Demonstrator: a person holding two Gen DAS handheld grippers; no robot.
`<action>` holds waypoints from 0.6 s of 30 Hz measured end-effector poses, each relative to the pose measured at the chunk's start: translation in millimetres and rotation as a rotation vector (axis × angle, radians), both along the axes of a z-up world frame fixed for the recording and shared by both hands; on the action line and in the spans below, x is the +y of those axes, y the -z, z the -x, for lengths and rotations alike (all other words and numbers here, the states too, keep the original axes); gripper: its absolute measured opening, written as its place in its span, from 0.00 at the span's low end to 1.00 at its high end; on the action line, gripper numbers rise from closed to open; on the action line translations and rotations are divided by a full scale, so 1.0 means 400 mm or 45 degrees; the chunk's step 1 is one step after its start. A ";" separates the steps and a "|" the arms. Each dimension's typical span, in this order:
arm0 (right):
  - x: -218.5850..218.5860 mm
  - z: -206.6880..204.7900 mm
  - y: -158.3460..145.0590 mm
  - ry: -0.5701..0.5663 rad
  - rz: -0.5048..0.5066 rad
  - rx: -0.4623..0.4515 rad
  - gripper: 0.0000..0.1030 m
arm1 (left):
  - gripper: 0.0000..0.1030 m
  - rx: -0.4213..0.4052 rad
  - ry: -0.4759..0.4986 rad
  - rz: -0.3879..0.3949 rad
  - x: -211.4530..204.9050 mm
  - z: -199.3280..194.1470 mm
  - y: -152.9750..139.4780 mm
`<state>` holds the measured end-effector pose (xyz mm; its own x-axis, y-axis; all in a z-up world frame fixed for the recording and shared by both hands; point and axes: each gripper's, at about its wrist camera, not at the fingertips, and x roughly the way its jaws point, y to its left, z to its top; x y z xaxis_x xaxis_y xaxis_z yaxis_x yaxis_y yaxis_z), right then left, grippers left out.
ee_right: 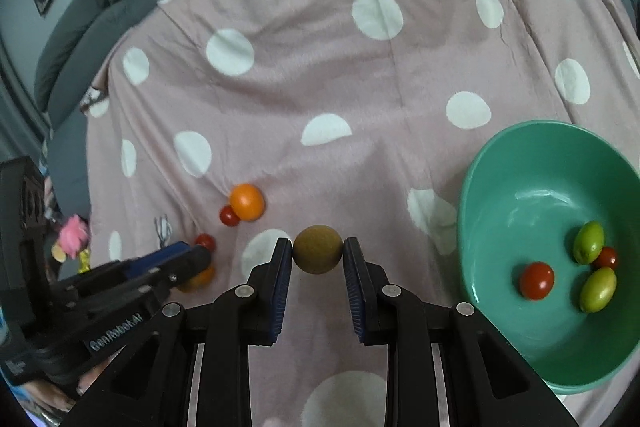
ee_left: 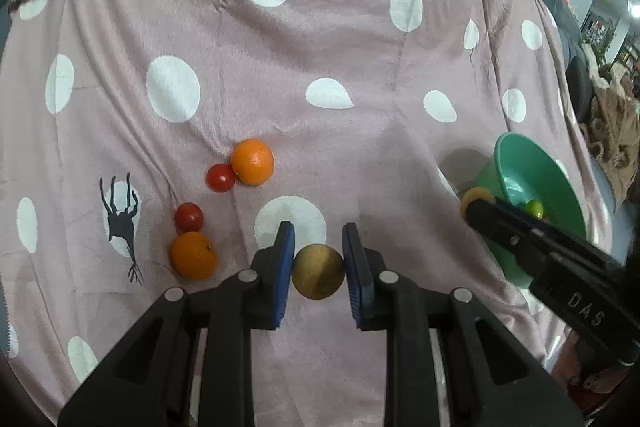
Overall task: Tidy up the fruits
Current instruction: 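Carry both small yellow fruits over the green bowl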
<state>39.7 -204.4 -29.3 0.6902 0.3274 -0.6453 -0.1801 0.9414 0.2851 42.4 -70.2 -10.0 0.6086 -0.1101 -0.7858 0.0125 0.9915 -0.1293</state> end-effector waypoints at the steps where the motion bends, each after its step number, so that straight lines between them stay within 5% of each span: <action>1: -0.006 0.005 -0.008 0.016 0.016 -0.016 0.26 | 0.23 -0.005 0.006 -0.008 -0.009 0.001 -0.003; 18: -0.257 0.057 -0.075 0.332 -0.013 -0.138 0.26 | 0.23 -0.110 0.204 0.055 -0.295 -0.030 -0.067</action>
